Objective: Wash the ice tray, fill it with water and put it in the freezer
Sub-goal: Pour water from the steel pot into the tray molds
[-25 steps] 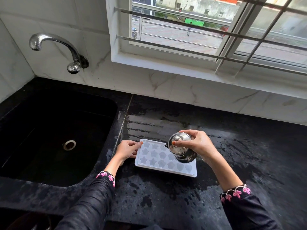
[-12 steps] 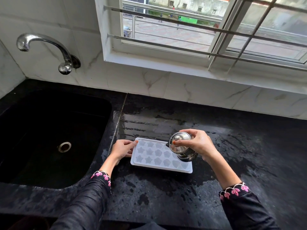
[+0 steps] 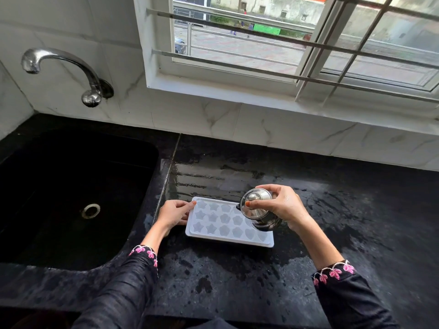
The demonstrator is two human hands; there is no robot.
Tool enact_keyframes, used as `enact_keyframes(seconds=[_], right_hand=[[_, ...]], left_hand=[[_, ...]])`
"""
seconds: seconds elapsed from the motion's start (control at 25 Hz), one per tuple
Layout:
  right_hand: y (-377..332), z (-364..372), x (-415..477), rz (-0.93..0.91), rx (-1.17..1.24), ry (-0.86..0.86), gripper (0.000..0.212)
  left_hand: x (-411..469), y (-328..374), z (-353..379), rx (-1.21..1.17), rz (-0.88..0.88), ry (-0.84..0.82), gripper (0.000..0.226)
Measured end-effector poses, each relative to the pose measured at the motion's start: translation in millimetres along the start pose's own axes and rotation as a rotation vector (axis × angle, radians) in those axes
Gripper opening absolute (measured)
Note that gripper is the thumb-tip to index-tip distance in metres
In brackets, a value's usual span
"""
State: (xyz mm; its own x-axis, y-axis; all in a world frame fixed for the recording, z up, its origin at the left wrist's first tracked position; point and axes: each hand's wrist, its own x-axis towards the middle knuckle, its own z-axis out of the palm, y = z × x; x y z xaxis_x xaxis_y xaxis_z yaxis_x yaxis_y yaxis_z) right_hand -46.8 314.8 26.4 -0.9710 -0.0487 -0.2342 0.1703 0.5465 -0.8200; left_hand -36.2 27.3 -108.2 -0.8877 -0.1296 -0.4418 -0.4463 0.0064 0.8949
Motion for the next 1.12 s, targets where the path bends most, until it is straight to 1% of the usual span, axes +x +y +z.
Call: enact_keyframes(seconds=[0.36, 0.52, 0.6, 0.68, 0.88, 1.12], right_hand=[[-0.3, 0.6, -1.1, 0.009, 0.021, -0.010, 0.051], [4.6, -1.7, -0.7, 0.024, 0.057, 0.000, 0.066], [9.2, -4.5, -0.9, 0.034, 0.068, 0.009, 0.068], [13.2, -7.8, -1.7, 0.040, 0.059, 0.014, 0.067], [17.8, -14.9, -6.8, 0.052, 0.017, 0.039, 0.049], [21.0, -16.1, -7.3, 0.069, -0.017, 0.077, 0.052]], left_hand=[[-1.7, 1.1, -1.2, 0.021, 0.001, 0.002, 0.028], [-3.2, 2.6, -0.6, 0.021, 0.001, 0.001, 0.027], [-3.7, 2.9, -0.4, 0.024, -0.001, 0.001, 0.027], [-3.7, 3.2, -0.1, 0.030, -0.001, 0.002, 0.027], [-3.4, 2.5, -0.1, 0.019, 0.003, -0.004, 0.027], [-2.5, 1.7, -0.4, 0.006, -0.004, -0.002, 0.028]])
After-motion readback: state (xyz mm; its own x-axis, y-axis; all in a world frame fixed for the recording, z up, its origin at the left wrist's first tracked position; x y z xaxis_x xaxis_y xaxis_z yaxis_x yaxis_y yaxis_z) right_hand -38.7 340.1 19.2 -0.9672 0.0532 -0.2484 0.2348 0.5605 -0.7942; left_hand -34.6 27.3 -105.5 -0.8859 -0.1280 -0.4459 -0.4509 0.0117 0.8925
